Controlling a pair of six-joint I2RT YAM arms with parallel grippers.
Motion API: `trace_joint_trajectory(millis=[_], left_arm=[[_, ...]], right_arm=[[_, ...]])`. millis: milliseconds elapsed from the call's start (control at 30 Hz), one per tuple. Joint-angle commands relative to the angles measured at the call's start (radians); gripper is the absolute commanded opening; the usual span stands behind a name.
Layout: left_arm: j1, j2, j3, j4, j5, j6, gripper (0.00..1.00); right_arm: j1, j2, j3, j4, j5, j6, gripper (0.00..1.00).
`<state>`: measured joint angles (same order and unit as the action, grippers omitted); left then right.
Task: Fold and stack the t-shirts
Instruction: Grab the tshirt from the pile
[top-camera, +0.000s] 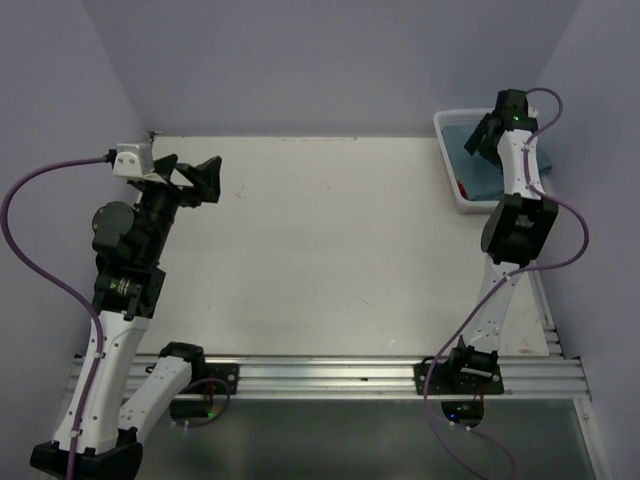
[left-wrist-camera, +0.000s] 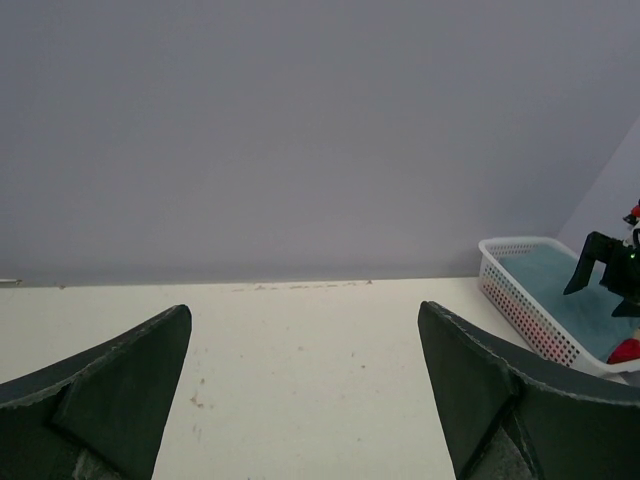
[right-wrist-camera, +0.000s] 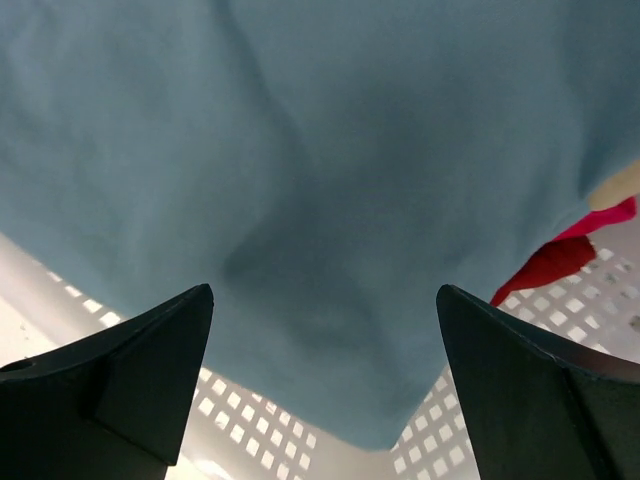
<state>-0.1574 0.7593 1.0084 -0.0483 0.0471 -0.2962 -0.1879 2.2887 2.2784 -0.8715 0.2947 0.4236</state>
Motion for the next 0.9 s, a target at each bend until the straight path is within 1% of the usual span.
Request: trace_joint_trajectory(millis=[0, 133, 167, 233, 267, 300, 333, 400, 533, 567, 600, 633, 667, 700, 733, 767, 800, 833, 867], left_arm=[[0.002, -0.012, 0.022, -0.010, -0.003, -0.003, 1.00], [0.002, -0.015, 0.024, -0.018, -0.003, -0.003, 1.00], [0.002, -0.015, 0.024, -0.019, -0.003, -0.004, 1.00], [0.002, -0.017, 0.024, -0.019, 0.000, -0.006, 1.00], [0.002, -0.017, 0.024, -0.021, -0.001, -0.006, 1.00], [0.001, -0.017, 0.024, -0.021, 0.000, -0.007, 1.00], [0.002, -0.017, 0.024, -0.021, 0.002, -0.008, 1.00], [0.002, -0.018, 0.024, -0.022, 0.003, -0.009, 1.00], [0.002, -0.018, 0.019, -0.015, 0.013, -0.014, 1.00], [0.002, -0.018, 0.015, -0.013, 0.014, -0.014, 1.00], [0.002, -0.018, 0.012, -0.012, 0.022, -0.014, 1.00], [0.002, -0.017, 0.009, -0.001, 0.025, -0.015, 1.00], [0.001, -0.018, -0.001, 0.004, 0.027, -0.017, 1.00], [0.002, -0.015, -0.005, 0.008, 0.034, -0.018, 1.00], [0.002, -0.012, -0.010, 0.016, 0.036, -0.021, 1.00], [0.002, -0.011, -0.017, 0.021, 0.042, -0.023, 1.00], [0.002, -0.009, -0.019, 0.024, 0.046, -0.024, 1.00], [0.002, -0.003, -0.022, 0.028, 0.048, -0.026, 1.00], [0.002, -0.003, -0.027, 0.031, 0.051, -0.027, 1.00]], right_arm=[[-0.018, 0.038, 0.013, -0.024, -0.132, 0.029, 0.98], [-0.021, 0.060, -0.002, -0.012, -0.181, 0.021, 0.94], [-0.022, 0.064, -0.002, -0.011, -0.196, 0.015, 0.82], [-0.022, 0.066, -0.016, 0.000, -0.248, 0.009, 0.66], [-0.021, 0.063, -0.022, 0.005, -0.264, 0.007, 0.27], [-0.021, 0.057, -0.031, 0.009, -0.272, 0.009, 0.06], [-0.021, 0.036, -0.052, 0.022, -0.275, 0.015, 0.00], [-0.021, -0.007, -0.098, 0.058, -0.284, 0.012, 0.00], [-0.019, -0.164, -0.288, 0.198, -0.285, 0.004, 0.00], [-0.019, -0.249, -0.324, 0.221, -0.285, 0.000, 0.00], [-0.018, -0.291, -0.362, 0.248, -0.292, -0.006, 0.00], [-0.016, -0.345, -0.446, 0.311, -0.292, -0.009, 0.00], [-0.013, -0.442, -0.489, 0.347, -0.290, -0.014, 0.00], [-0.007, -0.499, -0.529, 0.376, -0.292, -0.016, 0.00], [-0.004, -0.550, -0.612, 0.447, -0.317, -0.020, 0.00], [0.001, -0.596, -0.647, 0.482, -0.327, -0.020, 0.00], [0.005, -0.688, -0.677, 0.506, -0.341, -0.023, 0.00], [0.008, -0.728, -0.733, 0.560, -0.392, -0.026, 0.00], [0.013, -0.771, -0.758, 0.583, -0.413, -0.029, 0.00]])
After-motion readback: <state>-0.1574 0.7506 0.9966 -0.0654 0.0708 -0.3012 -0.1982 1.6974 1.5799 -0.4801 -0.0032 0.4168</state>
